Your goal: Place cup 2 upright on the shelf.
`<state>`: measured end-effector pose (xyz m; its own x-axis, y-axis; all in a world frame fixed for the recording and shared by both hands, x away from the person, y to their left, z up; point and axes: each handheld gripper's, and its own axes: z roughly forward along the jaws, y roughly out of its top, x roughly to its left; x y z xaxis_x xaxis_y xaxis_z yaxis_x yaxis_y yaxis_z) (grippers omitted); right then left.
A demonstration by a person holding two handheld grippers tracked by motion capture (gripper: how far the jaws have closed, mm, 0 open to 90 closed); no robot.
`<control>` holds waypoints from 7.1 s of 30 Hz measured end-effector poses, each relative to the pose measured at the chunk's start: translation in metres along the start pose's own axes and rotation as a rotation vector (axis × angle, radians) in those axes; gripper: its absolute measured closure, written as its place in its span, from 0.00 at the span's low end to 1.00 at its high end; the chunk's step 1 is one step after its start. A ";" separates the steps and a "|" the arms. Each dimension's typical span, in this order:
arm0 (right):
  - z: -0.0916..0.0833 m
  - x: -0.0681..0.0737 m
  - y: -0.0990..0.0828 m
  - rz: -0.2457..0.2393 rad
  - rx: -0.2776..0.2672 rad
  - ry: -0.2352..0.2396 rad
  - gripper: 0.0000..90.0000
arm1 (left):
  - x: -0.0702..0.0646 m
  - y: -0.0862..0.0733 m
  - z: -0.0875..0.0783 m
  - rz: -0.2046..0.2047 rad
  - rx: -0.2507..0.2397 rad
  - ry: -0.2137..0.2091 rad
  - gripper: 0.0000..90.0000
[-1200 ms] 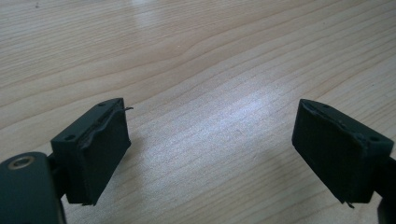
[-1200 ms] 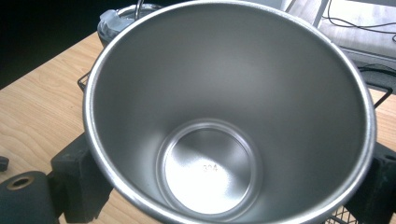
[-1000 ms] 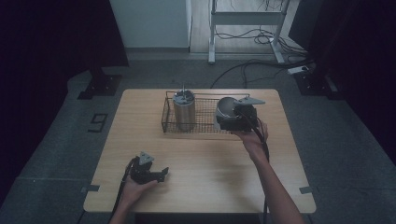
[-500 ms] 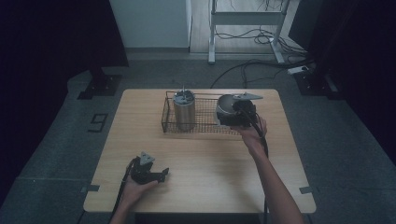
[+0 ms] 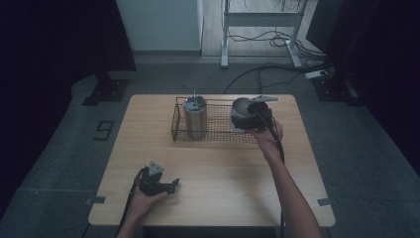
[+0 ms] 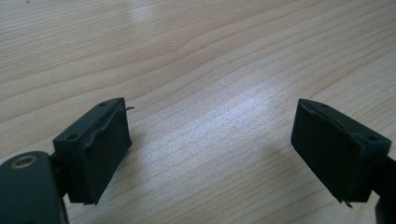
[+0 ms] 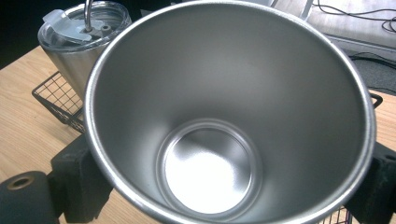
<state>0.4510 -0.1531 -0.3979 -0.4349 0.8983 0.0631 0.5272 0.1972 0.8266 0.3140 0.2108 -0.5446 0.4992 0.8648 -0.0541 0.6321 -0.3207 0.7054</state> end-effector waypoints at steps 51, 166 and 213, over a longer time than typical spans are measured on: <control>0.076 -0.021 0.014 0.024 0.130 -0.028 0.09 | 0.003 -0.002 0.000 -0.007 0.005 0.001 0.15; 0.044 -0.024 -0.016 -0.001 0.081 -0.008 0.04 | -0.002 -0.002 0.001 0.011 0.016 -0.007 0.15; -0.043 -0.011 -0.133 -0.013 -0.037 0.062 0.16 | -0.003 -0.002 0.001 0.022 0.022 0.003 0.15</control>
<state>0.3541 -0.2061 -0.4847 -0.4865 0.8695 0.0860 0.4942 0.1926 0.8477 0.3120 0.2081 -0.5467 0.5113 0.8586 -0.0367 0.6341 -0.3481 0.6904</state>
